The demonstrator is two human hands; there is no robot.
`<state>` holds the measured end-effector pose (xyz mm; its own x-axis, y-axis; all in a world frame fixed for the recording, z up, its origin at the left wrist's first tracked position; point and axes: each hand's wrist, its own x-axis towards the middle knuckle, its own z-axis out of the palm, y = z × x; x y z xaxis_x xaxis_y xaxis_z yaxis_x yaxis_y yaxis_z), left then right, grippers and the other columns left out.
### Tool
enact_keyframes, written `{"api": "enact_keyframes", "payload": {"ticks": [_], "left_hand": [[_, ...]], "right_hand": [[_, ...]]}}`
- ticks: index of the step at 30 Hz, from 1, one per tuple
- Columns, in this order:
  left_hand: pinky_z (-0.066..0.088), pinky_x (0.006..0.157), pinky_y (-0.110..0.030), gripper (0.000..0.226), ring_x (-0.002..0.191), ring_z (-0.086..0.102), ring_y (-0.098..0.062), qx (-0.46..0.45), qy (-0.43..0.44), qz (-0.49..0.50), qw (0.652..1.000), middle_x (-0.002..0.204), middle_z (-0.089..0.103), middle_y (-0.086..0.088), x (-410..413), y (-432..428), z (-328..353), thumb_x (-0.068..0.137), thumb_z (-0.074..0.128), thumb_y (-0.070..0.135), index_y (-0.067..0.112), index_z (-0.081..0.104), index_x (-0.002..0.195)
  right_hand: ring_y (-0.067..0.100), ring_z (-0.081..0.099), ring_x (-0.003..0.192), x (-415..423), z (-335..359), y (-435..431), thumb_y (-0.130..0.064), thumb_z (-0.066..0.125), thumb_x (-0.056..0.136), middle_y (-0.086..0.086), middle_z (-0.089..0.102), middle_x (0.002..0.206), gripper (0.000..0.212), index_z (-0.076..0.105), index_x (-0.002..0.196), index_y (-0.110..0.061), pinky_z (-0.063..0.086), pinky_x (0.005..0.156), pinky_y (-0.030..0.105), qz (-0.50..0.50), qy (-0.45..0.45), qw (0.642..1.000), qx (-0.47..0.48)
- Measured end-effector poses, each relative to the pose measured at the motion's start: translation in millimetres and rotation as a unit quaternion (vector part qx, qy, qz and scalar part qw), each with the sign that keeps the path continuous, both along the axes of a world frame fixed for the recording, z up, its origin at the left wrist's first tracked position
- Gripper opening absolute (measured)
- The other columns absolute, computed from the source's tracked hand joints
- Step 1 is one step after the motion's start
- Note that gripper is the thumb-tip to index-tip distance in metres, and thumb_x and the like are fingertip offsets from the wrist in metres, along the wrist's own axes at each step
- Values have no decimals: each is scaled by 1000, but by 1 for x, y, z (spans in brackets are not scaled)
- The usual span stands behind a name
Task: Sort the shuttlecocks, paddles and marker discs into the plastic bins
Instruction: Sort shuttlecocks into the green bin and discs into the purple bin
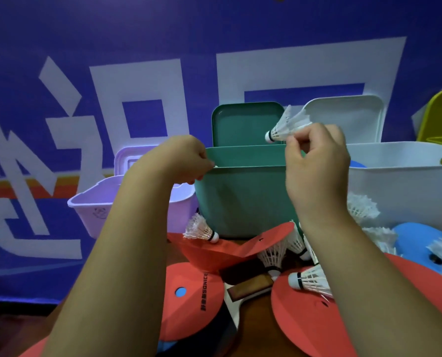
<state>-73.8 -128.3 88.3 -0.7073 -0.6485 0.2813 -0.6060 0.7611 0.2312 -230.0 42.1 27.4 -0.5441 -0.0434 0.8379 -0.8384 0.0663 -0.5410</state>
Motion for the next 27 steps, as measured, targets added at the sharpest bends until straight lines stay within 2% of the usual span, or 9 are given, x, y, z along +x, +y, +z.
{"api": "enact_keyframes", "payload": {"ticks": [3,5,7,9,12,16,19,23,27], "left_hand": [[64,69,-35,33,75,78,-20,65,-82,8,995,78,79,-1,0,-3,-6,102,60,38,9,76,97],[64,76,-38,32,74,77,-21,150,-152,24,977,84,78,-6,-1,-7,-14,106,59,34,5,71,112],[61,90,-45,34,74,74,-20,235,-217,47,946,89,76,-5,-2,-13,-25,107,57,31,7,64,131],[55,104,-50,38,80,74,-18,270,-258,56,926,93,74,-1,-4,-19,-34,106,57,31,16,59,141],[53,107,-51,38,95,72,-22,264,-282,31,922,109,68,-1,-10,-23,-42,107,57,27,29,55,145],[53,106,-49,39,112,71,-23,274,-315,26,908,145,57,5,-14,-25,-50,102,65,31,46,56,137],[52,106,-43,46,126,65,-28,263,-308,21,914,156,49,2,-17,-16,-50,103,65,24,27,55,148],[54,105,-50,40,117,71,-26,238,-282,18,929,143,63,-3,-15,-9,-46,97,74,24,18,68,136],[63,90,-37,21,100,76,-15,202,-267,-12,942,111,78,0,-10,-5,-32,97,74,18,20,78,117]], "right_hand": [[33,63,98,-19,-5,-17,-14,58,102,13,65,114,20,77,106,-10,34,77,28,-25,-43,986,157],[33,63,112,-21,-12,-24,-9,55,100,14,69,123,28,77,117,-6,37,92,30,-13,-51,975,216],[31,63,116,-17,-17,-25,-5,53,97,13,72,122,33,78,118,-6,39,100,28,5,-43,976,215],[31,64,112,-14,-20,-25,-5,52,95,12,73,116,32,80,112,-6,41,100,30,8,-29,978,205],[30,63,107,-8,-25,-23,-5,53,94,10,73,109,29,80,104,-7,46,99,34,16,-23,983,184],[29,59,106,1,-33,-18,-9,53,93,5,71,105,27,79,97,-14,47,97,35,28,-8,984,176],[26,55,109,8,-38,-14,-11,53,95,1,69,106,26,78,98,-16,48,97,36,30,-1,984,177],[25,53,110,18,-44,-13,-14,53,97,-1,68,108,26,78,100,-18,47,99,37,40,1,981,190],[24,52,108,24,-47,-14,-18,51,98,-2,67,108,28,78,104,-21,48,97,38,57,-1,971,233]]}}
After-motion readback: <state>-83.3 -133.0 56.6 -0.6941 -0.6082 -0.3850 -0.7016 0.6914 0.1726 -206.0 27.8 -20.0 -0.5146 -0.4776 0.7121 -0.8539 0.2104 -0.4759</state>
